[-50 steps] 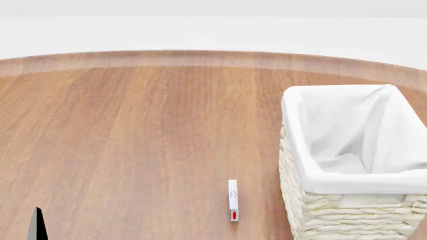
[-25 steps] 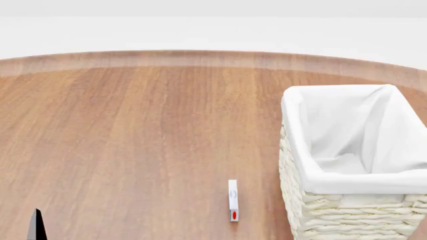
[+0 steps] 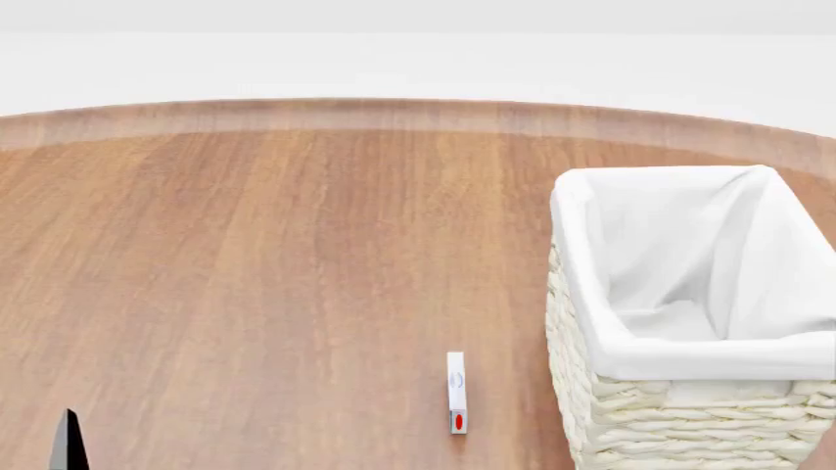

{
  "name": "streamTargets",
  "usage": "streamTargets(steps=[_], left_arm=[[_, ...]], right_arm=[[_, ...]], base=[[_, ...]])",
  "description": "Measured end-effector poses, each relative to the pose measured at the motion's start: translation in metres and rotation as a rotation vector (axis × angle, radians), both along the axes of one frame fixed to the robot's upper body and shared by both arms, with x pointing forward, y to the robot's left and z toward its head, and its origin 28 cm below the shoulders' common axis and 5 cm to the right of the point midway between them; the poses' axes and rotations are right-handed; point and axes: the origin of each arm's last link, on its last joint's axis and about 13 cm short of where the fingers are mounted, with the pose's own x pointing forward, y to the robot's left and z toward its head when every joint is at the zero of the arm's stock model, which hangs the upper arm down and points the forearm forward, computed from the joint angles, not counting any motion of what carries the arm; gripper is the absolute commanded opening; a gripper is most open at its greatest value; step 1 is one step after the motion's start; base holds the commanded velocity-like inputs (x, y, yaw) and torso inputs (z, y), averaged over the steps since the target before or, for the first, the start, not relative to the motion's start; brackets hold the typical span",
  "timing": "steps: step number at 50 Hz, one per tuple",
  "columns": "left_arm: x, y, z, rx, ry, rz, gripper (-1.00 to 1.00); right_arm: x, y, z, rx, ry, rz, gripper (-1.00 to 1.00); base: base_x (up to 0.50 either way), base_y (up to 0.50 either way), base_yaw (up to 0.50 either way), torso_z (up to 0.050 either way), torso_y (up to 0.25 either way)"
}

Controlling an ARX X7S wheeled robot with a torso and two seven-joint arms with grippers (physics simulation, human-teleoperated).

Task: Pick up the tomato sauce, and put it in the basket.

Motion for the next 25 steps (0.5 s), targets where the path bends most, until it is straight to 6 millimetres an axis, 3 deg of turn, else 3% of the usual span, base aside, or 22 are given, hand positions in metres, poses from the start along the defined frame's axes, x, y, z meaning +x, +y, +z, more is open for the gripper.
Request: streamTargets(steps=[14,25], left_arm=[[0.000,0.001,-0.002,-0.002,0.006,0.005,1.00],[0.000,0.002,-0.002,-0.004,0.009,0.010,1.00]], right_arm=[[-0.001,0.009,0.003,0.033,0.009,0.060,-1.00],[0.011,0.014,0.012,0.021,-0.003,0.119,-1.00]], base=[[0.00,0.00,0.00,0.000,0.000],[0.00,0.00,0.00,0.000,0.000]])
